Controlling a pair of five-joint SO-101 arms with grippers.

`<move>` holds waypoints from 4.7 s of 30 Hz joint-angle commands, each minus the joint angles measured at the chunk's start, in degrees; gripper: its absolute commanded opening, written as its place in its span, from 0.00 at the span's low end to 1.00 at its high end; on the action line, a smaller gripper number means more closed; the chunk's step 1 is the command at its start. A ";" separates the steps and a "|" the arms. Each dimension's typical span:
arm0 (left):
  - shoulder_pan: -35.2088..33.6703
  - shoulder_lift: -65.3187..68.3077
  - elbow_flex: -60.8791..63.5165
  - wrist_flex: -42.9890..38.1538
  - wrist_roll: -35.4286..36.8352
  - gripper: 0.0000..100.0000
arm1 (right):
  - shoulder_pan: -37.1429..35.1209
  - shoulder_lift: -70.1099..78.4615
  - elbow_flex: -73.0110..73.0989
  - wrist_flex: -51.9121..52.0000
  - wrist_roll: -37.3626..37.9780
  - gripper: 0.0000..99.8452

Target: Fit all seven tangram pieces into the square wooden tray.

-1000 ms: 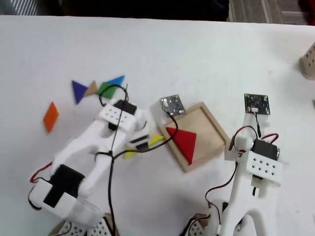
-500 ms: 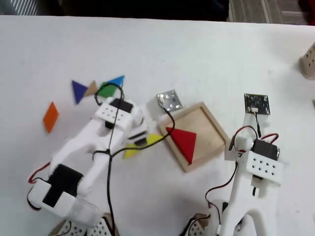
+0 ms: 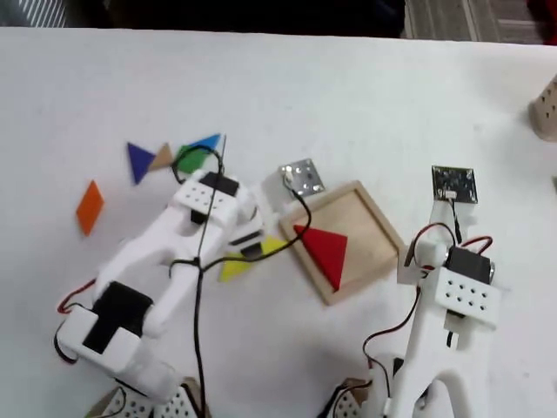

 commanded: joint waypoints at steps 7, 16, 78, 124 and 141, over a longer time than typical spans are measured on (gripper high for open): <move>1.71 0.31 -0.53 3.69 -0.18 0.25 | -0.75 -1.19 0.00 -0.75 0.62 0.02; 2.95 0.48 -0.62 4.40 3.87 0.25 | -0.75 -1.19 0.09 -0.75 0.62 0.02; -21.32 -35.65 6.33 20.31 21.63 0.02 | -9.98 -1.19 0.70 -1.10 4.13 0.02; -59.03 -46.55 35.60 -2.90 34.64 0.02 | -65.63 65.19 -53.45 -7.43 -53.10 0.45; -58.07 -46.55 36.31 -2.99 34.46 0.02 | -70.55 67.82 -69.54 4.79 -52.84 0.41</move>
